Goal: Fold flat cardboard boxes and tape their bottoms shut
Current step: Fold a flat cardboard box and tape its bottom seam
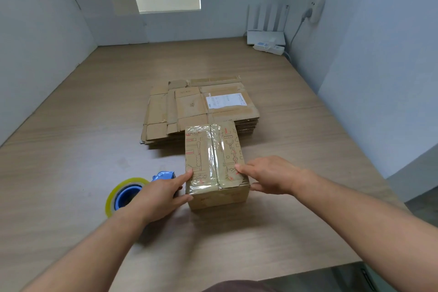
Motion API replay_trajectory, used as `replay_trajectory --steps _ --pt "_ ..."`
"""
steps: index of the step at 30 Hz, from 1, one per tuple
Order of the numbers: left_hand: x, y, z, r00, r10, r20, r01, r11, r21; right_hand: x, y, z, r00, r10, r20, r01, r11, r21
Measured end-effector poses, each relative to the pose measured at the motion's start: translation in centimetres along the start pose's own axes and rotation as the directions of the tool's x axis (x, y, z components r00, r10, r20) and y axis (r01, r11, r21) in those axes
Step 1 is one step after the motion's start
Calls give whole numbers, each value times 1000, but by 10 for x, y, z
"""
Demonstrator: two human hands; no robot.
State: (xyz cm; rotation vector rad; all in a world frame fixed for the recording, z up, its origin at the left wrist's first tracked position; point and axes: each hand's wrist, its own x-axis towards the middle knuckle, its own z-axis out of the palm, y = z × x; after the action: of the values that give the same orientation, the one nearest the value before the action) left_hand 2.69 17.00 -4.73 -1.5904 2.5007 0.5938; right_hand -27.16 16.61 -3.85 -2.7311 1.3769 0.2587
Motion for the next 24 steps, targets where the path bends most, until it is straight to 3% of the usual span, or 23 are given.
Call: replay_trajectory --steps 7,12,15,17,19,21,22,24 --pt "2 -6 13 995 -49 -89 42 996 -84 -3 -6 8 995 10 -94 -4 998 61" --pt "-1 -5 23 990 -66 -123 49 990 -135 -10 -14 13 906 -74 -416 87 996 11" --pt "-2 -4 22 991 -60 -121 35 980 -196 -10 -12 14 931 -27 -364 62 994 87" --pt "0 -1 16 991 -72 -112 33 946 -321 -7 -13 13 955 179 -237 -117 961 251" --pt "4 7 10 987 -118 -111 42 849 -526 0 -18 11 882 448 -142 -338 815 470" --pt "9 18 6 980 -178 -90 61 697 -714 11 -22 11 742 667 -69 -439 562 702" --pt "12 22 4 974 -216 -72 81 623 -778 17 -24 10 698 716 -3 -442 434 785" --pt "17 28 2 959 -282 1 149 504 -851 28 -27 10 707 691 150 -396 211 894"
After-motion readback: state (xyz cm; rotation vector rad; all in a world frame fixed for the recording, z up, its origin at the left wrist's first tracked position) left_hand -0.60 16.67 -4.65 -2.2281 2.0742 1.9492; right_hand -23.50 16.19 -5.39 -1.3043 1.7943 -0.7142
